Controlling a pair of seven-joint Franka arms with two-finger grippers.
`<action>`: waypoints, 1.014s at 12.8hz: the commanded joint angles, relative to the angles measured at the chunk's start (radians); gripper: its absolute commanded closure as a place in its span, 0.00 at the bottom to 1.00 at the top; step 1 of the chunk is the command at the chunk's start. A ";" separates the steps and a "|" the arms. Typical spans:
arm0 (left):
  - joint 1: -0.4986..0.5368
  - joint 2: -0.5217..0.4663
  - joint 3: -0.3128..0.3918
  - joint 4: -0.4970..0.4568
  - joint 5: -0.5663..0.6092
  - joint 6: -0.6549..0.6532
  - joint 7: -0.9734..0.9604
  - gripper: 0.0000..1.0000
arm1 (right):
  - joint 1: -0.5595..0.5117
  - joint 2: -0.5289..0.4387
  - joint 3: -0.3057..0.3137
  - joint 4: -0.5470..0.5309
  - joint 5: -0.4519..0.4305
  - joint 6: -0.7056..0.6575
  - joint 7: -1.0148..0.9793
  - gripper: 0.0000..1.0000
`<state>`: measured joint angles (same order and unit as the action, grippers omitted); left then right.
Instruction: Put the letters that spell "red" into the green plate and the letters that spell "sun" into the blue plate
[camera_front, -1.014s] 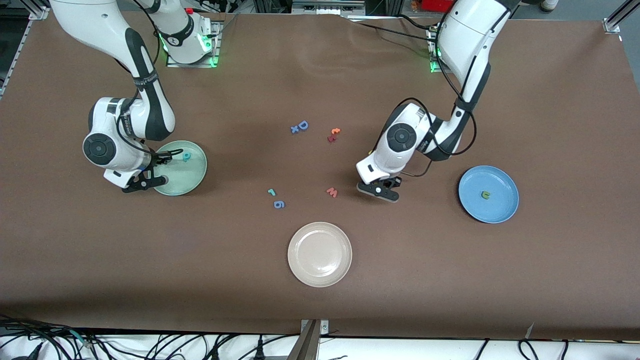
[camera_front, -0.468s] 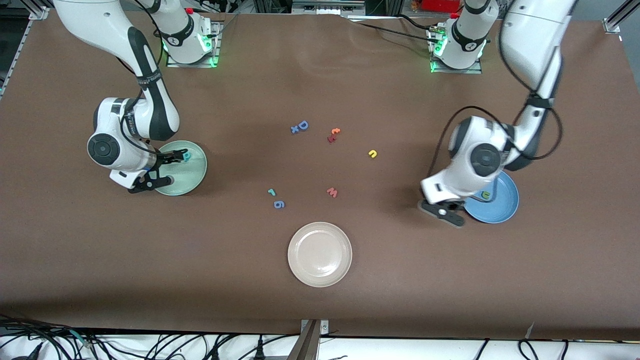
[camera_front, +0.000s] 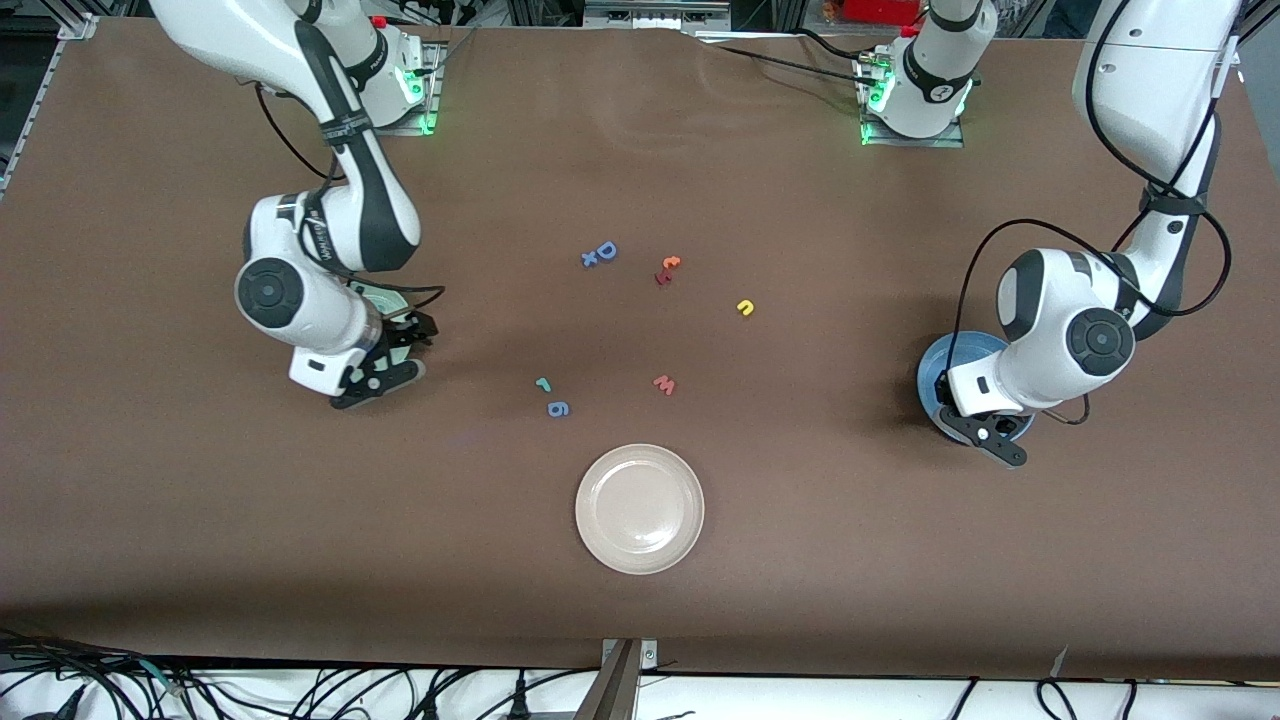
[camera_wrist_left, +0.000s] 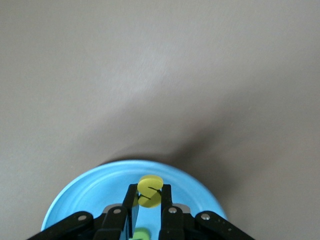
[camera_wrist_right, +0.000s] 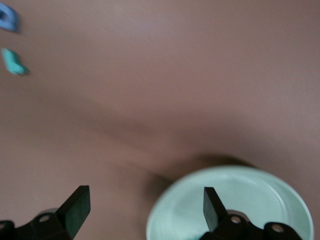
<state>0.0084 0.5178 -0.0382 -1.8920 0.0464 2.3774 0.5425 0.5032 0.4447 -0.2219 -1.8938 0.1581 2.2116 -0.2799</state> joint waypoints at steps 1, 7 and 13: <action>0.039 -0.010 -0.003 -0.039 0.013 -0.004 0.088 0.81 | -0.002 0.138 0.051 0.201 0.015 -0.029 -0.018 0.00; 0.065 0.008 -0.003 -0.056 0.012 -0.004 0.097 0.22 | -0.002 0.235 0.171 0.280 0.026 0.059 0.013 0.51; -0.053 -0.051 -0.023 -0.035 -0.138 -0.101 -0.088 0.17 | 0.049 0.272 0.174 0.271 0.024 0.118 0.077 0.49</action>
<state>0.0222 0.5086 -0.0656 -1.9258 -0.0607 2.3194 0.5631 0.5313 0.6811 -0.0484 -1.6411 0.1700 2.2860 -0.2348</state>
